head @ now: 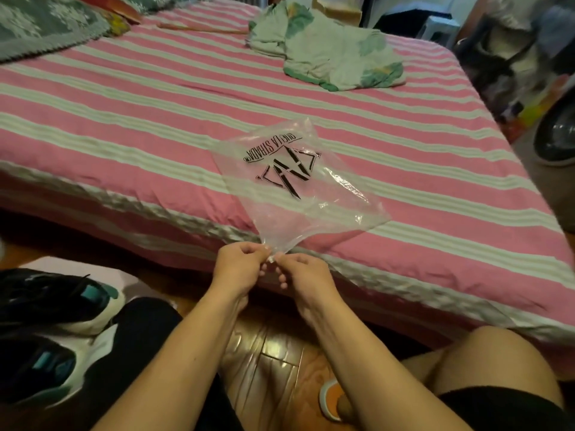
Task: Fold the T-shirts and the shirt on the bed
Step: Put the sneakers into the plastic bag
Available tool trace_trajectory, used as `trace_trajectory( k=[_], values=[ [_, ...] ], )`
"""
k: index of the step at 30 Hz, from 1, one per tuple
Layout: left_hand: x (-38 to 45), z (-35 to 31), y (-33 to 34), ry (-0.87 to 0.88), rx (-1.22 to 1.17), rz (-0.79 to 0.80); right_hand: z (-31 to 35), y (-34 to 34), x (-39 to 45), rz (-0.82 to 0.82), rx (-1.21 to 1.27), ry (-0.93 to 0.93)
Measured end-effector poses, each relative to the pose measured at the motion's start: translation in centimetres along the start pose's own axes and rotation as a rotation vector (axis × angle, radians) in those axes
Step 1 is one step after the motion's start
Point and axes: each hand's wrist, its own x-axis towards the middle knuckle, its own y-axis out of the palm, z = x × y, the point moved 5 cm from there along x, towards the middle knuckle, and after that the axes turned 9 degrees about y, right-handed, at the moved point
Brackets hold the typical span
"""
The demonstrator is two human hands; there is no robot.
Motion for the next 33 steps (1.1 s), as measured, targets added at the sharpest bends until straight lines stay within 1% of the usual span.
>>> trace_trajectory(
  k=[4,7,10,12,14,16,18,20,21,22,26,28,31,33],
  values=[
    [-0.8,0.6,-0.2,-0.081,-0.083,0.057,-0.2,0.0,0.0,0.084,-0.041,0.061],
    [-0.8,0.9,-1.3,-0.118,-0.078,0.055,0.9,-1.3,0.5,0.002,0.020,0.041],
    [-0.9,0.6,-1.8,-0.124,-0.106,0.028,2.0,-2.1,1.0,-0.072,0.003,0.045],
    [-1.5,0.4,-1.7,-0.154,-0.156,0.031,1.9,-1.4,0.8,-0.047,0.027,0.054],
    [-2.1,0.4,-1.4,-0.177,-0.160,0.059,1.2,-0.4,0.2,0.026,0.051,0.064],
    [-2.2,0.4,-1.6,-0.138,-0.066,0.072,0.1,0.6,-0.2,0.094,-0.027,0.089],
    [-1.9,-0.2,-2.1,-0.014,0.152,0.081,-1.0,1.8,-0.5,0.134,-0.115,0.098],
    [-1.9,-1.1,-2.5,0.152,0.457,0.088,-1.4,2.6,-0.4,0.104,-0.153,0.085],
    [-2.0,-1.4,-2.7,0.204,0.559,0.080,-1.4,2.9,-0.5,0.090,-0.159,0.085],
    [-2.0,-1.6,-2.9,0.223,0.595,0.073,-1.4,3.1,-0.5,0.087,-0.157,0.090],
    [-1.6,-1.5,-3.1,0.210,0.512,0.105,-1.3,3.5,-0.7,0.108,-0.101,0.117],
    [-1.4,-1.8,-3.2,0.217,0.499,0.076,-0.7,3.6,-0.6,0.102,-0.079,0.114],
    [-0.9,-2.5,-4.2,0.193,0.526,0.045,1.1,2.1,0.0,0.035,-0.066,0.106],
    [-0.3,-2.7,-5.5,0.159,0.507,0.014,2.6,-0.8,0.6,-0.021,-0.061,0.115]
  ],
)
